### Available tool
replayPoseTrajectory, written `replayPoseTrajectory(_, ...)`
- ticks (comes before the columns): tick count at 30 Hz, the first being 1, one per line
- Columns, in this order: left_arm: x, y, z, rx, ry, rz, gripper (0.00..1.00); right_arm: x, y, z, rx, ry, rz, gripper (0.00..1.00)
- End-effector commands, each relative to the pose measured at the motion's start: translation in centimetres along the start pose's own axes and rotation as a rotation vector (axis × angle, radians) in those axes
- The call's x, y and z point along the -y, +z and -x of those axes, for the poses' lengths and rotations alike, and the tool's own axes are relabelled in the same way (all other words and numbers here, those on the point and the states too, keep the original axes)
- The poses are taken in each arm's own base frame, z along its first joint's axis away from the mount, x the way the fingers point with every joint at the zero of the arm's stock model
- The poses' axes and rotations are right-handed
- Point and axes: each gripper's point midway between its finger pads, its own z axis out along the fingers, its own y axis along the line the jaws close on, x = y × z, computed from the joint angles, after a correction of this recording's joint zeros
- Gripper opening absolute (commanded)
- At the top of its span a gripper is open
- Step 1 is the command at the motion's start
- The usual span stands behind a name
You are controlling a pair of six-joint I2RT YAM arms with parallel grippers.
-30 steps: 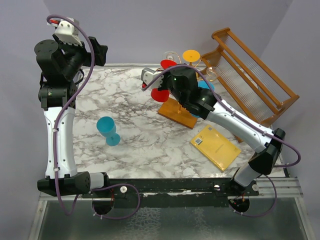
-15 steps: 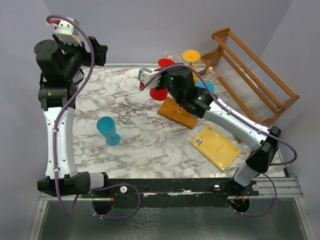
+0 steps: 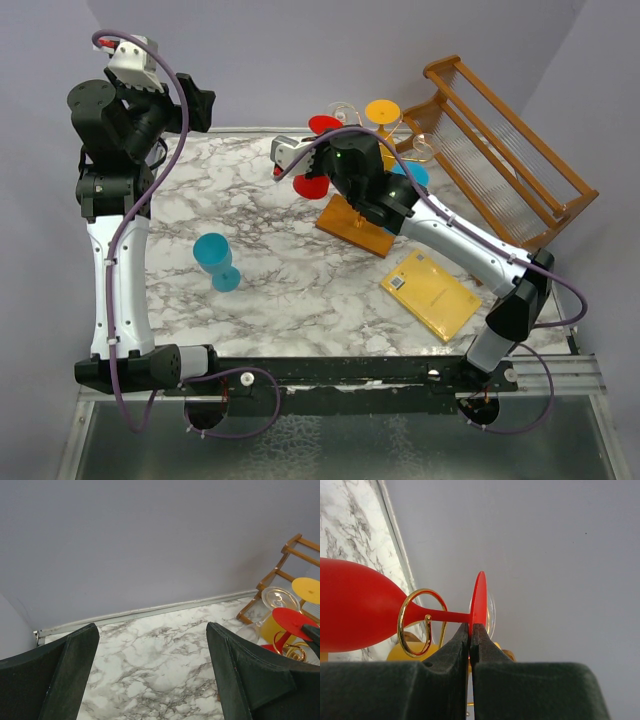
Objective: Place the wine glass upside down on the wine glass rack
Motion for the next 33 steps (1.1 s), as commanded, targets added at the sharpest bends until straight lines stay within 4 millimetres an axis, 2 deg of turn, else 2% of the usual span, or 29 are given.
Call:
replayPoseTrajectory(1,1.1,-1.7,3.4,0.085,0.038,-0.023,0.91,1.8,0.1,2.1,0.079,0.011,-0.041,0.01)
replayPoseTrajectory(11,1.1,-1.5,3.4,0.086,0.039,-0.025,0.91,1.1,0.3,2.8,0.110,0.019,-0.006,0.01)
replayPoseTrajectory(20,1.1,-1.5,3.4,0.085,0.041,-0.025,0.91,0.7,-0.4,3.4,0.146,0.049,0.047,0.01)
replayPoseTrajectory(33,1.1,-1.5,3.3,0.085,0.046,-0.028,0.91,-0.3,-1.9,2.4,0.130,0.043,0.094,0.02)
